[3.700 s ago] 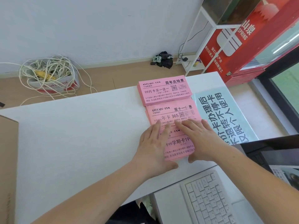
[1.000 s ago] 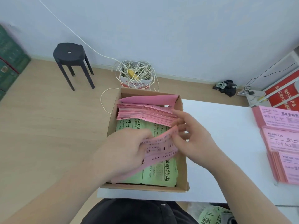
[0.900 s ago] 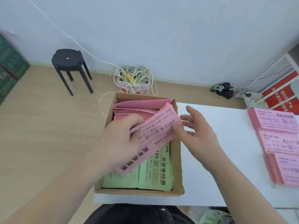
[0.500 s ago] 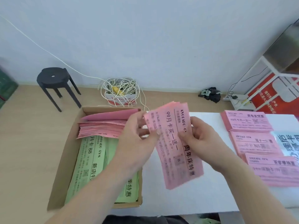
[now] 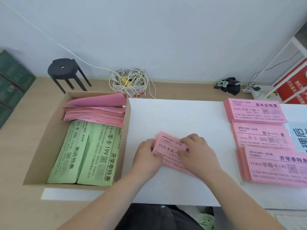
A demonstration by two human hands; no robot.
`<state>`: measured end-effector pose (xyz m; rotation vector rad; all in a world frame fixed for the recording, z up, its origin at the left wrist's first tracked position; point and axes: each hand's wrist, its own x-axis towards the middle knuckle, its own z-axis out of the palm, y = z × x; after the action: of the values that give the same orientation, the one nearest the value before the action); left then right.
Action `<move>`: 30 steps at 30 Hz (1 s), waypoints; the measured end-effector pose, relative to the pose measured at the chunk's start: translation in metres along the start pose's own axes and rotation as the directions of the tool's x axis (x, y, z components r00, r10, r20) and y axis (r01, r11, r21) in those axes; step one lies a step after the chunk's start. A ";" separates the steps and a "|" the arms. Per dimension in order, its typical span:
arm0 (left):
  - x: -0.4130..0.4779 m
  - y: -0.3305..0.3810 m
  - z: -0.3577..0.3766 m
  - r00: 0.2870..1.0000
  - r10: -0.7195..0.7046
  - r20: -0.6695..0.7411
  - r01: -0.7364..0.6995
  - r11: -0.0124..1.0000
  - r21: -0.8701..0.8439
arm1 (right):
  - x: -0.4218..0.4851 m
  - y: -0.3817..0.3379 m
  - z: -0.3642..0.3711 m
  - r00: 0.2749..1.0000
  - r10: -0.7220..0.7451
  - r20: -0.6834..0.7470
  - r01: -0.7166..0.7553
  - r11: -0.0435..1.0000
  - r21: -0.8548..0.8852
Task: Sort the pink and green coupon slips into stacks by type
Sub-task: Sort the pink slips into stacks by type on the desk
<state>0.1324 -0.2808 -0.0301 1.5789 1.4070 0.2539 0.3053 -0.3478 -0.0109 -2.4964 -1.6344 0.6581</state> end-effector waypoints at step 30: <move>-0.029 -0.024 0.017 0.994 -0.072 -0.078 0.039 0.932 -0.360 | -0.007 0.005 0.014 0.993 0.017 0.116 -0.025 0.998 0.063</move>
<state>0.1199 -0.3178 -0.0441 1.2374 1.3810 0.5233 0.3015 -0.3581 -0.0229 -2.4766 -1.5978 0.8584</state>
